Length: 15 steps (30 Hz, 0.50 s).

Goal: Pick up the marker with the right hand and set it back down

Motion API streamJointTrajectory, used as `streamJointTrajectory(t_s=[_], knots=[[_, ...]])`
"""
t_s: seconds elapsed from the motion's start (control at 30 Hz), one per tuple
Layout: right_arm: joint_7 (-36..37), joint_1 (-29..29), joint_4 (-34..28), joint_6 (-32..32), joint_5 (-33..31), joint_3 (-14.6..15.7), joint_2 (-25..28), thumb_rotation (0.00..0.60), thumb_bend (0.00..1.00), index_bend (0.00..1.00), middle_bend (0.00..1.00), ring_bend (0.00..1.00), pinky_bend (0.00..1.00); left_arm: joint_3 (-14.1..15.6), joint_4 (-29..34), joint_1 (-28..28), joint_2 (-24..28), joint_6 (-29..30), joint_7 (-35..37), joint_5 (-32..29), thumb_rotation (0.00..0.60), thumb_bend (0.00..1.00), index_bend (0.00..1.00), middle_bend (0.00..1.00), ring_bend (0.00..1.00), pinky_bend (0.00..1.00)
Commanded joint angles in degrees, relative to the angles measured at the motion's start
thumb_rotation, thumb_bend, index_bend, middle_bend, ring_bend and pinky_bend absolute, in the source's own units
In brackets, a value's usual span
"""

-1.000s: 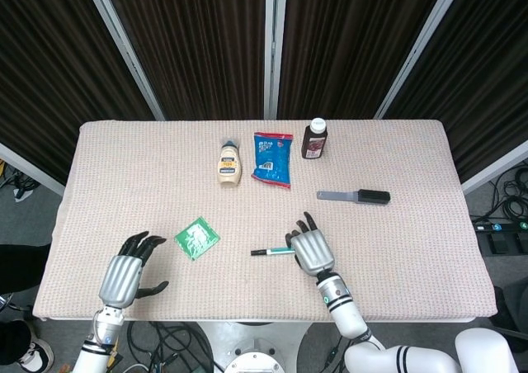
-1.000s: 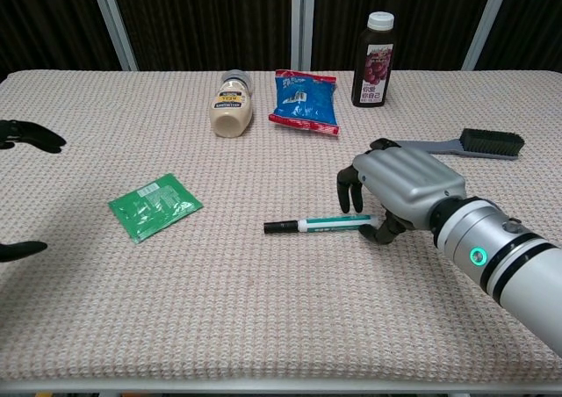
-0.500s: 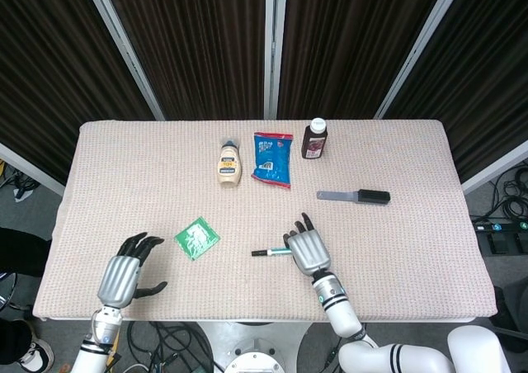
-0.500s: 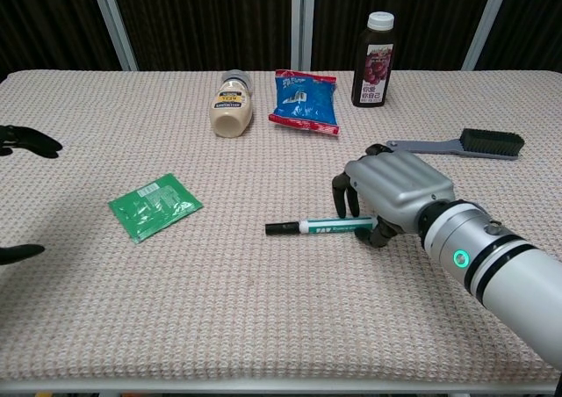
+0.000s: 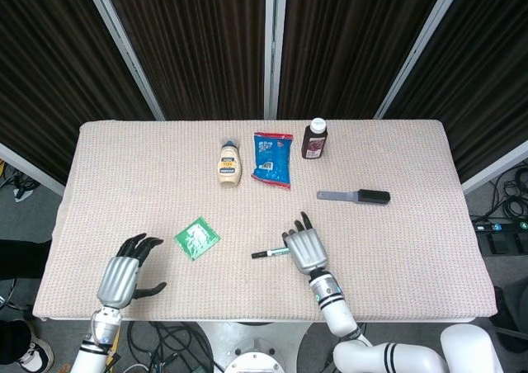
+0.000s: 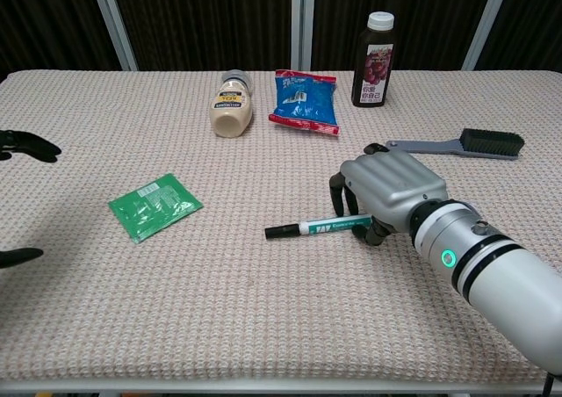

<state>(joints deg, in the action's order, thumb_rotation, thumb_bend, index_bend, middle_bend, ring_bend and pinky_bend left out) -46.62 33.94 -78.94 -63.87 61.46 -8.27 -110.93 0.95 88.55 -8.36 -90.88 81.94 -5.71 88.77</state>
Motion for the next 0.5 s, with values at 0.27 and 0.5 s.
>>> streamJointTrajectory(t_s=[0.27, 0.5], knots=[[-2.18, 0.52, 0.71, -1.06, -0.91, 0.11, -1.09, 0.6, 0.28, 0.52, 0.51, 0.21, 0.09, 0.0, -0.36, -0.02, -0.06, -0.09, 0.48, -0.01, 0.6, 0.08, 0.22, 0.21, 0.11, 0.16], [-1.78, 0.41, 1.47, -2.71, 0.11, 0.08, -1.65, 0.6, 0.33, 0.59, 0.56, 0.26, 0.12, -0.03, -0.52, -0.02, -0.08, -0.24, 0.76, -0.2, 0.6, 0.08, 0.22, 0.21, 0.11, 0.16]])
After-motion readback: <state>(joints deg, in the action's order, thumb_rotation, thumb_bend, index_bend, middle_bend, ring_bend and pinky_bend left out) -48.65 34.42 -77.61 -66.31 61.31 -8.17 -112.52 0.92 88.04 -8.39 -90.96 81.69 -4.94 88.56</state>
